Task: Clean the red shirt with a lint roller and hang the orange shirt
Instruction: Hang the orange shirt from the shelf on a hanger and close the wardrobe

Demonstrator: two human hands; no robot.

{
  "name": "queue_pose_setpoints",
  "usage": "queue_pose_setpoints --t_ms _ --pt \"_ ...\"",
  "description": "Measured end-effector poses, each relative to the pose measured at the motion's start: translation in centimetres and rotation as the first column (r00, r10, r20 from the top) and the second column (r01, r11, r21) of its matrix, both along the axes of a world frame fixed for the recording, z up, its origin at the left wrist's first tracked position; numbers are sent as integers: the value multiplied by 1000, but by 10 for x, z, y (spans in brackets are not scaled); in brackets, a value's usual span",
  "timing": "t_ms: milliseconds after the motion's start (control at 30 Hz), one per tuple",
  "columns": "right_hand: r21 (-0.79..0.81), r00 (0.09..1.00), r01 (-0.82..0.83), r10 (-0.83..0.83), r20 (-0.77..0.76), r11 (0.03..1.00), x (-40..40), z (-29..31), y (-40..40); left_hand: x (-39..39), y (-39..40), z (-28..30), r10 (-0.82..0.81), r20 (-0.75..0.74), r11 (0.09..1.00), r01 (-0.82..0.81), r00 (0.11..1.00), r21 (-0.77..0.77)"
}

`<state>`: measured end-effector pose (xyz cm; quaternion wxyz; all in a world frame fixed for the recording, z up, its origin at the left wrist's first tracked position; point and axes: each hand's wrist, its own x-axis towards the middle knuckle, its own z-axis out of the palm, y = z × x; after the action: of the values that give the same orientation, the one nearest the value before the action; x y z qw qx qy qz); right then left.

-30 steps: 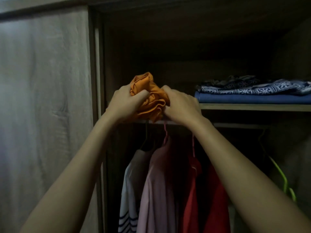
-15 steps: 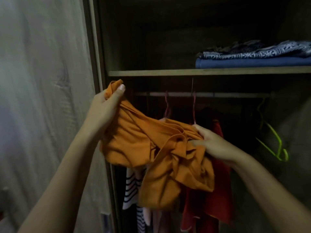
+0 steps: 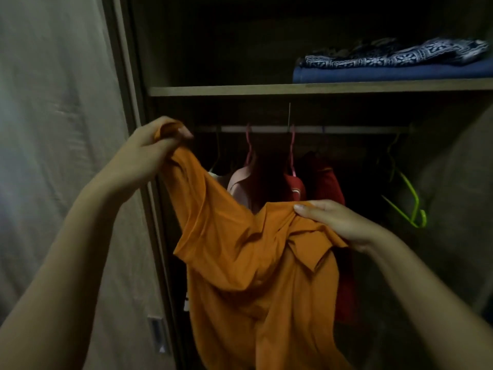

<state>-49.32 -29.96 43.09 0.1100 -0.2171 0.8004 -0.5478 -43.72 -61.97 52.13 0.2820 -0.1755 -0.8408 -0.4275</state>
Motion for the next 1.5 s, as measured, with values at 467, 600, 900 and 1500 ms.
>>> queue_pose_setpoints --t_ms 467,600,900,1500 --pt "80 925 -67 92 -369 995 41 -3 -73 -15 61 -24 155 -159 962 -186 975 -198" --pt "63 888 97 -58 -457 993 33 -17 -89 -13 67 -28 -8 -135 969 -26 991 -245" --pt "72 947 -187 199 -251 980 26 -27 -72 -8 42 -24 -27 -106 940 -11 994 -340" --pt "-194 982 14 -50 -182 981 31 26 13 -23 34 -34 -105 293 989 131 950 -70"
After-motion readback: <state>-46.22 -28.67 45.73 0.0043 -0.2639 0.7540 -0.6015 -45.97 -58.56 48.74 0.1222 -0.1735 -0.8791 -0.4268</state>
